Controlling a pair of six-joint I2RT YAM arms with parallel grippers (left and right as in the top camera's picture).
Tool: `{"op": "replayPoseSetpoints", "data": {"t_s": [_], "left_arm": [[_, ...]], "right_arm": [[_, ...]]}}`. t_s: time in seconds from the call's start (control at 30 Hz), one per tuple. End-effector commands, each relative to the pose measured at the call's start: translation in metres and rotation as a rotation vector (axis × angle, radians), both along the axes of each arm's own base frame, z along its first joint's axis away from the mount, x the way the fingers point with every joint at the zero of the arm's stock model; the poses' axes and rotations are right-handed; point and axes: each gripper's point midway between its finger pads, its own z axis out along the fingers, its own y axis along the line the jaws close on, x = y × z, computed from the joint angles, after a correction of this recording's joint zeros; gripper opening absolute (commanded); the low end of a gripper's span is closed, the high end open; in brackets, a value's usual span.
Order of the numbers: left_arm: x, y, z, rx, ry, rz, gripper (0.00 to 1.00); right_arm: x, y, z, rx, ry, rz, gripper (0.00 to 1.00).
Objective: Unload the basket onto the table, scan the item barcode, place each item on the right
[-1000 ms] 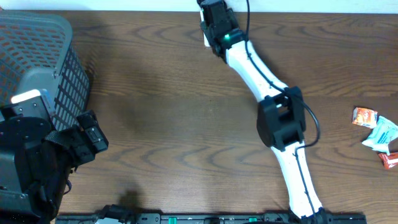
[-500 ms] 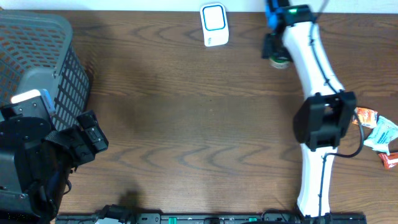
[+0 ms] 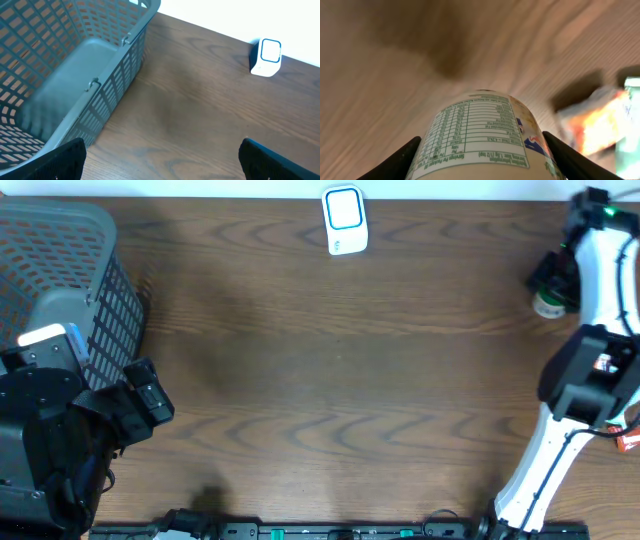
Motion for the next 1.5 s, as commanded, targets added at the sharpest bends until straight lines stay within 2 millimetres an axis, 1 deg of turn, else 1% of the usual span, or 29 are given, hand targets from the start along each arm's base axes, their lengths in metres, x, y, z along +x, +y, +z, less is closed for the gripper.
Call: {"op": "replayPoseSetpoints", "data": {"t_s": [0.0,0.1,0.2,0.3,0.37,0.4,0.43,0.47,0.53,0.63,0.7,0.73,0.8,0.87,0.9,0.93,1.0,1.07,1.13,1.2,1.27,1.3,1.33,1.4,1.47], "left_arm": [[0.001,0.003,-0.003,0.006,0.011,0.023,0.98],[0.001,0.003,-0.003,0.006,0.011,0.023,0.98],[0.001,0.003,-0.003,0.006,0.011,0.023,0.98],[0.001,0.003,-0.003,0.006,0.011,0.023,0.98],[0.001,0.003,-0.003,0.006,0.011,0.023,0.98],[0.001,0.003,-0.003,0.006,0.011,0.023,0.98],[0.001,0.003,-0.003,0.006,0.011,0.023,0.98],[0.001,0.003,-0.003,0.006,0.011,0.023,0.98],[0.001,0.003,-0.003,0.006,0.011,0.023,0.98],[0.001,0.003,-0.003,0.006,0.011,0.023,0.98],[0.001,0.003,-0.003,0.005,0.011,0.022,0.98],[0.001,0.003,-0.003,0.006,0.011,0.023,0.98],[0.001,0.003,-0.003,0.006,0.011,0.023,0.98],[0.001,0.003,-0.003,0.006,0.011,0.023,0.98],[0.001,0.003,-0.003,0.006,0.011,0.023,0.98],[0.001,0.003,-0.003,0.006,0.011,0.023,0.98],[0.001,0.003,-0.003,0.006,0.011,0.023,0.98],[0.001,0.003,-0.003,0.006,0.011,0.023,0.98],[0.001,0.003,-0.003,0.006,0.011,0.023,0.98],[0.001,0.003,-0.003,0.006,0.011,0.023,0.98],[0.001,0.003,-0.003,0.006,0.011,0.023,0.98],[0.001,0.003,-0.003,0.006,0.011,0.023,0.98],[0.001,0.003,-0.003,0.006,0.011,0.023,0.98],[0.001,0.003,-0.003,0.006,0.011,0.023,0.98],[0.001,0.003,-0.003,0.006,0.011,0.023,0.98]], "right_arm": [[-0.017,-0.028,-0.028,0.018,0.029,-0.060,0.41],[-0.023,-0.042,-0.048,0.045,0.007,-0.100,0.41],[-0.034,-0.053,-0.064,0.066,0.009,-0.135,0.37],[-0.044,-0.063,-0.069,0.070,0.020,-0.163,0.37],[-0.046,-0.072,-0.065,0.070,0.008,-0.182,0.42],[-0.045,-0.075,-0.061,0.073,-0.003,-0.186,0.50],[-0.043,-0.077,-0.057,0.080,-0.015,-0.191,0.65],[-0.040,-0.078,-0.048,0.095,-0.034,-0.194,0.83],[-0.031,-0.076,-0.028,0.130,-0.072,-0.187,0.99],[-0.018,-0.069,0.011,0.167,-0.133,-0.165,0.99],[-0.009,-0.060,0.039,0.160,-0.171,-0.166,0.99],[-0.001,-0.052,0.058,0.151,-0.203,-0.156,0.99],[0.010,-0.038,0.082,0.136,-0.250,-0.129,0.99],[0.025,-0.017,0.111,0.115,-0.317,-0.076,0.99],[0.033,0.000,0.128,0.107,-0.354,-0.037,0.99],[0.038,0.012,0.138,0.104,-0.377,-0.009,0.99],[0.048,0.054,0.168,0.097,-0.435,0.082,0.99],[0.052,0.100,0.193,0.088,-0.479,0.185,0.99],[0.049,0.138,0.214,0.020,-0.503,0.260,0.99],[0.044,0.164,0.236,-0.114,-0.528,0.309,0.99],[0.039,0.187,0.251,-0.216,-0.543,0.345,0.99],[0.036,0.212,0.255,-0.243,-0.551,0.389,0.99],[0.034,0.234,0.256,-0.231,-0.559,0.433,0.99],[0.028,0.279,0.252,-0.186,-0.563,0.525,0.99],[0.019,0.316,0.249,-0.144,-0.566,0.603,0.99]]}}
